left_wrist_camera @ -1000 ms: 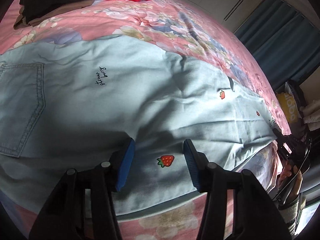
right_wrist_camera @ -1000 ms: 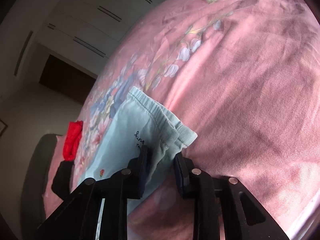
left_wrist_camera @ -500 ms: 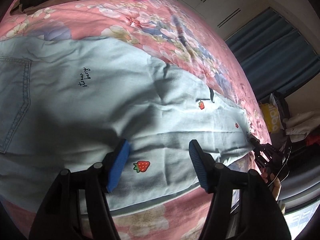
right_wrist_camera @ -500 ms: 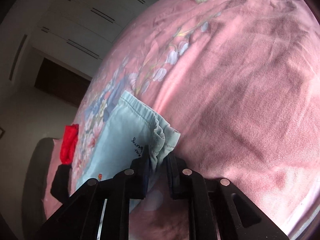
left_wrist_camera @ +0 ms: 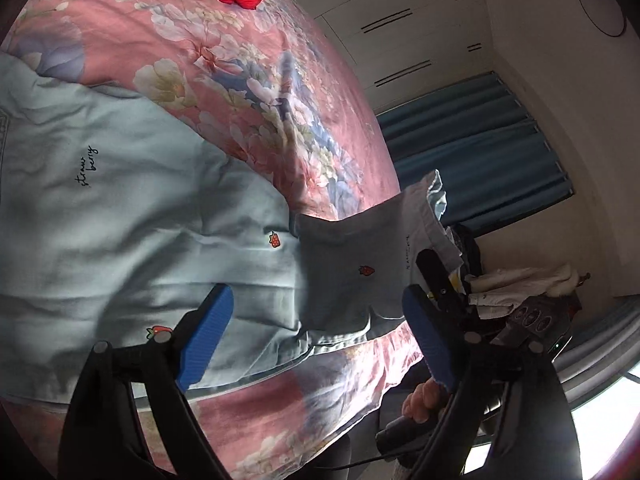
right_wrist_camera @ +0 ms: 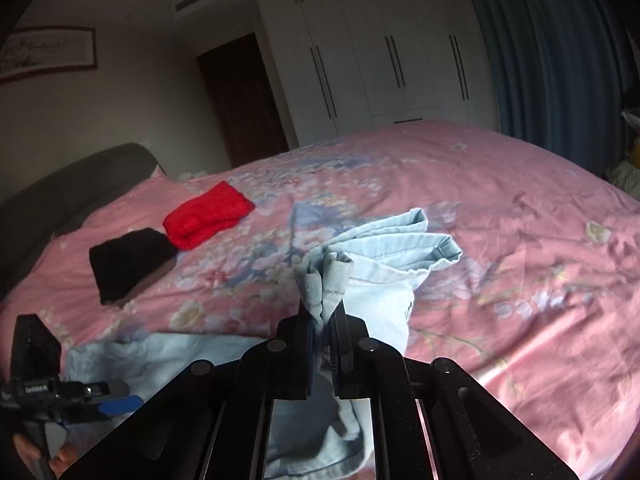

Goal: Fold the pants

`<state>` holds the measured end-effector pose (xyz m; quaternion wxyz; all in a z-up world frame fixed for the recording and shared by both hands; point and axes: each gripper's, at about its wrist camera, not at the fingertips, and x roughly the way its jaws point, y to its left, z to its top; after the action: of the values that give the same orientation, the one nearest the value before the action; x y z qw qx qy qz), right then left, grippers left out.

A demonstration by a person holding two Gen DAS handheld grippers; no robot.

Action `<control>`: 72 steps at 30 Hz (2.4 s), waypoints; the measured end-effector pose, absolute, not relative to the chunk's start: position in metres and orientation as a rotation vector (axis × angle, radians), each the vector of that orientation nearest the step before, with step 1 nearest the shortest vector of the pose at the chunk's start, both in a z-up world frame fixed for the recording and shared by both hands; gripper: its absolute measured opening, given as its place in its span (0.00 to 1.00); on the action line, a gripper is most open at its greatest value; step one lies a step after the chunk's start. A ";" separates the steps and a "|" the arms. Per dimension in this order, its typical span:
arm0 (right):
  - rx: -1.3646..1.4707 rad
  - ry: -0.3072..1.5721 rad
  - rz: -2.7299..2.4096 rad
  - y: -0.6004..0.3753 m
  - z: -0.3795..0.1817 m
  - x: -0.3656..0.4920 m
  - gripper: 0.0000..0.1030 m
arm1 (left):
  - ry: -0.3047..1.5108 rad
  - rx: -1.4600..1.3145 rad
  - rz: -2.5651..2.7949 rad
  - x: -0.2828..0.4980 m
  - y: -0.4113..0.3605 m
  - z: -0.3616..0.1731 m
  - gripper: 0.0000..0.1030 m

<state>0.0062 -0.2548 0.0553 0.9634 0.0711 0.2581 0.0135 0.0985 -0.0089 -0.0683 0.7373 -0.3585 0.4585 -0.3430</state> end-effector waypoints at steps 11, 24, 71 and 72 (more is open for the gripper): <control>-0.180 0.641 0.289 -0.122 -0.026 -0.003 0.08 | 1.136 -1.027 -0.834 0.115 -0.011 -0.124 0.87; -0.298 0.564 0.394 -0.081 -0.021 -0.018 0.08 | 0.891 -0.748 -0.623 0.104 0.038 -0.076 0.19; 0.000 1.031 0.484 -0.060 -0.077 0.137 0.12 | 1.009 -0.443 -0.452 0.065 0.039 -0.120 0.01; -0.008 1.023 0.484 -0.059 -0.076 0.134 0.12 | 1.010 -0.445 -0.452 0.066 0.039 -0.120 0.01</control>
<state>0.1342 -0.0593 -0.0756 0.8442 -0.0039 0.4847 0.2291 0.0660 0.0386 -0.1199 0.8276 -0.2094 0.4754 -0.2127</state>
